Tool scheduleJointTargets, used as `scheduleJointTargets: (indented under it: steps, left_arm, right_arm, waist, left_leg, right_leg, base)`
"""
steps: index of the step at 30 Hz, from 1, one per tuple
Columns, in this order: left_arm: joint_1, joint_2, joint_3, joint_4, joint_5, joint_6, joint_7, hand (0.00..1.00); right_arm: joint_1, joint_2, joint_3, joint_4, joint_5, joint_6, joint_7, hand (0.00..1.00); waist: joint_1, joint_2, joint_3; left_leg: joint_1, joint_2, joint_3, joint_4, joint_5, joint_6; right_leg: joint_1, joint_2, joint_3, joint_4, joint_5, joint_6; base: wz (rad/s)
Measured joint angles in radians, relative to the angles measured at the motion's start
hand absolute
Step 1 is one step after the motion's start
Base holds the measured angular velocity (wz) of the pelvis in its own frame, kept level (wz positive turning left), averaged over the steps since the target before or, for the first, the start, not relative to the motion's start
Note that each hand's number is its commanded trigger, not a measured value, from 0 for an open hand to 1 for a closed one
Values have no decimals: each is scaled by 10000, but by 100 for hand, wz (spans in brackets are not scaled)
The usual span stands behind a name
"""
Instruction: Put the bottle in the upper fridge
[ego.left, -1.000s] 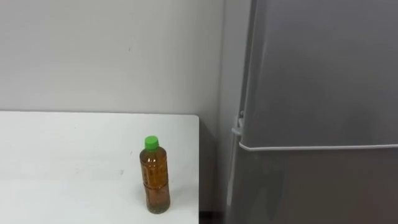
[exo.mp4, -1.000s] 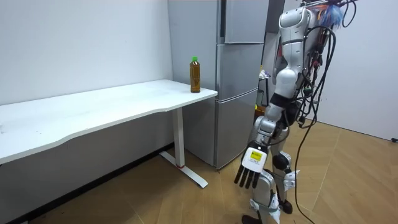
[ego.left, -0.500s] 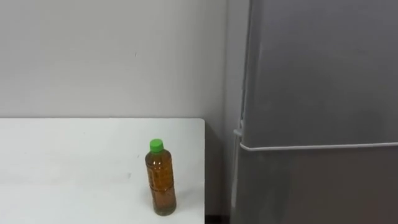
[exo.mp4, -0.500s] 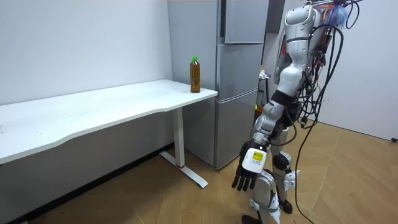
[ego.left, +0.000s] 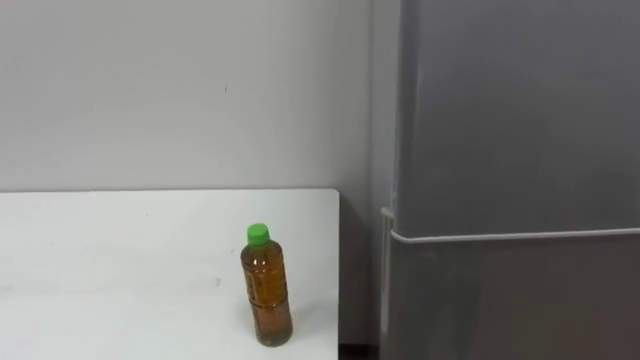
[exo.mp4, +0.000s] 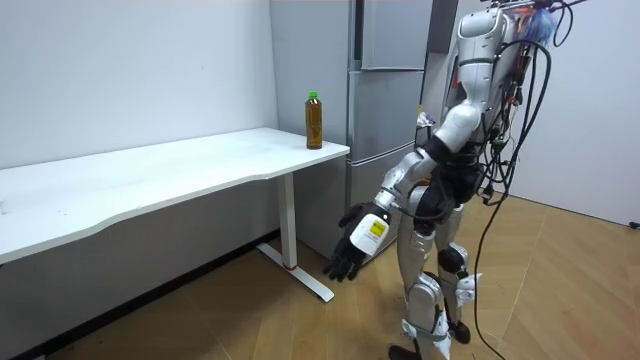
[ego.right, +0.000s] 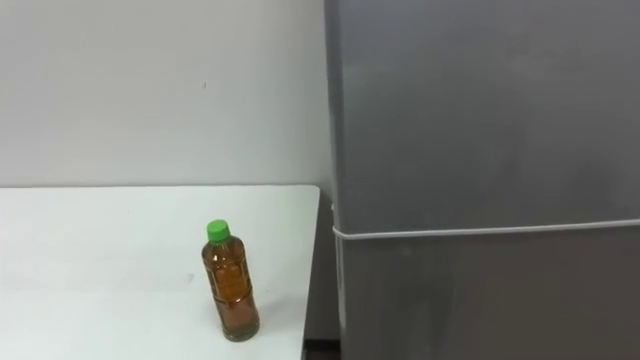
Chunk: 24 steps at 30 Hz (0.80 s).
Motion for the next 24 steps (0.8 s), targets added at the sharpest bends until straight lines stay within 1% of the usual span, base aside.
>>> scheduleJointTargets:
  steps: [4,5,6,8,9,10,12,13,15,16,18,19,22,24]
  left_arm:
    - [-69,41,16,-568,-333,-93,433,0]
    - [-68,40,38,-1022,-363,-98,679,0]
    - [-81,43,128,-1441,-433,-191,880,0]
    - [-135,70,327,-1867,-636,-445,1100,0]
    - [-144,124,405,-2231,-658,-522,1313,0]
    - [-150,178,417,-2396,-666,-560,1401,0]
    - [-158,404,565,-3004,-661,-718,1678,0]
    - [-159,427,678,-3208,-661,-725,1742,0]
    - [-149,442,1068,-4290,-673,-813,2201,0]
    - [-149,444,1137,-4560,-683,-896,2291,0]
    - [-152,500,1181,-5320,-669,-1240,2576,0]
    - [-153,515,1180,-5474,-667,-1286,2622,0]
    - [-137,523,1203,-6424,-522,-1300,2866,0]
    - [-137,527,1260,-7444,-242,-1300,2943,0]
  right_arm:
    - [13,-2,-3,-80,-55,0,-2,0]
    - [54,4,-5,-204,-192,0,-4,0]
    - [55,3,-23,-271,-347,-3,-6,0]
    - [50,9,-43,-357,-470,-41,-5,0]
    - [54,17,-41,-393,-473,-81,-6,0]
    - [61,18,-39,-393,-473,-92,-9,0]
    - [91,18,-39,-393,-479,-119,-13,0]
    - [115,18,-40,-393,-479,-137,-14,0]
    - [217,28,-44,-418,-479,-151,-80,0]
    - [222,36,-48,-419,-480,-152,-113,0]
    - [223,75,-49,-418,-470,-230,-274,0]
    - [222,83,-49,-418,-472,-256,-289,0]
    - [243,88,-54,-422,-460,-304,-281,0]
    - [292,84,-124,-427,-526,-275,-270,0]
  waist:
    - [-4,34,-16]
    - [-3,1,-1]
    - [12,-22,2]
    - [16,-35,-10]
    - [19,-38,-11]
    - [21,-36,-12]
    - [33,-61,-29]
    - [33,-35,-20]
    - [58,-55,-28]
    - [54,-57,-27]
    - [87,-36,-28]
    - [86,-24,-26]
    - [169,-7,-22]
    - [290,-5,-22]
  left_leg:
    - [-14,0,-18,40,0,0]
    - [-32,-1,-41,46,0,0]
    - [-36,-1,-47,48,0,0]
    - [-28,-4,-48,50,0,0]
    - [-29,-5,-48,40,0,0]
    - [-25,-5,-48,41,0,0]
    - [-9,-6,-45,34,1,1]
    - [-9,-6,-47,36,1,1]
    - [1,-7,-57,44,2,1]
    - [-2,-7,-58,46,2,1]
    - [-3,-7,-61,44,1,1]
    - [-5,-7,-61,44,1,1]
    - [-10,-7,-43,43,1,1]
    - [-36,-8,-55,40,1,1]
  right_leg:
    - [-13,0,-6,3,0,0]
    - [-18,1,-37,4,0,-1]
    - [-25,1,-37,6,0,-1]
    - [-11,-1,-31,6,-2,-1]
    - [-6,-1,-31,5,-2,-2]
    - [-3,-1,-23,8,-2,-2]
    - [-2,-2,-11,21,-2,-2]
    - [-2,-2,-7,21,-2,-2]
    - [0,-4,-16,27,-2,-2]
    - [-2,-4,-20,27,-2,-2]
    - [-1,1,51,26,-2,-2]
    - [-1,4,63,24,-2,-2]
    - [-15,5,85,24,-1,-4]
    - [-55,2,90,27,-1,-4]
  base:
    - [1]
    - [3]
    - [0]
    - [0]
    - [0]
    - [0]
    - [0]
    - [0]
    - [0]
    - [0]
    - [0]
    - [0]
    - [0]
    - [0]
